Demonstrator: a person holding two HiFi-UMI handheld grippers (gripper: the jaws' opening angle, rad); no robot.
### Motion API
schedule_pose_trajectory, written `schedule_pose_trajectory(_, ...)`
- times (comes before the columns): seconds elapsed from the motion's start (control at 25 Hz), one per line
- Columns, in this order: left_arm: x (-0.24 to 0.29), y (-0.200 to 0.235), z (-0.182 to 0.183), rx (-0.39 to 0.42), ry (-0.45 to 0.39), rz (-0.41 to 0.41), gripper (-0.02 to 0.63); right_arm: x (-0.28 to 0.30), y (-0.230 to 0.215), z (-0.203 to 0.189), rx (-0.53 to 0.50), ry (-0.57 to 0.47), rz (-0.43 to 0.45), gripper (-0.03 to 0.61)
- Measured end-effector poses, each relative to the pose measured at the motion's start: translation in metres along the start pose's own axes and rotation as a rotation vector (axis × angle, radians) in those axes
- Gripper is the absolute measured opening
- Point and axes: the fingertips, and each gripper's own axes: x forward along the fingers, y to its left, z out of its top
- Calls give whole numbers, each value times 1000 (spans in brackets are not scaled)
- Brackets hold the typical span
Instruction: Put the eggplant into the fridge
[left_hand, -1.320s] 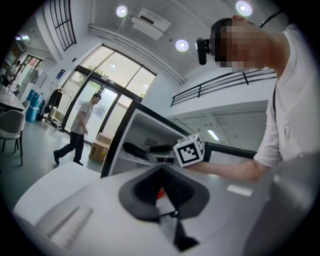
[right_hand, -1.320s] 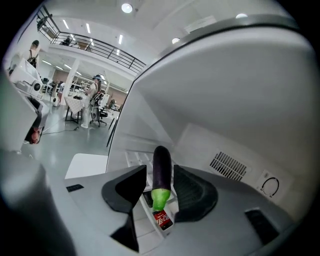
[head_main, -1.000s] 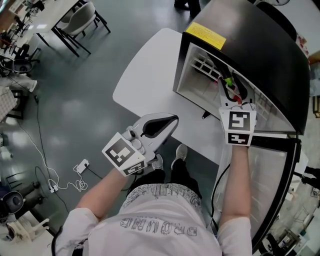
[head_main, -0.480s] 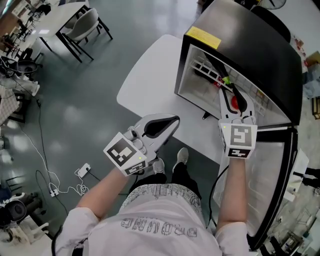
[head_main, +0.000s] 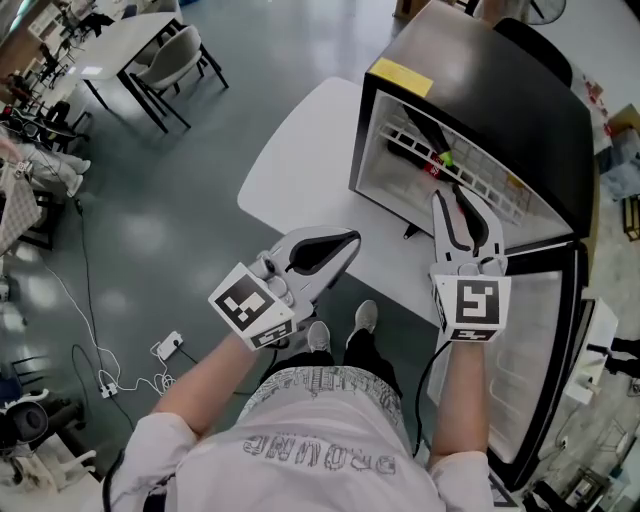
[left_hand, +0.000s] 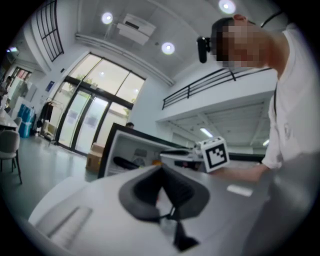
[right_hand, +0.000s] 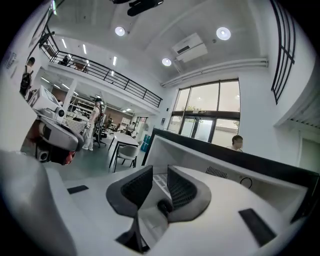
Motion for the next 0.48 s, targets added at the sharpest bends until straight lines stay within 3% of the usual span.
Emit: schedule_pose_trajectory(0.48,-3,-15,7,21,-2,-4,8,-47,20,10,33,-71,20,28)
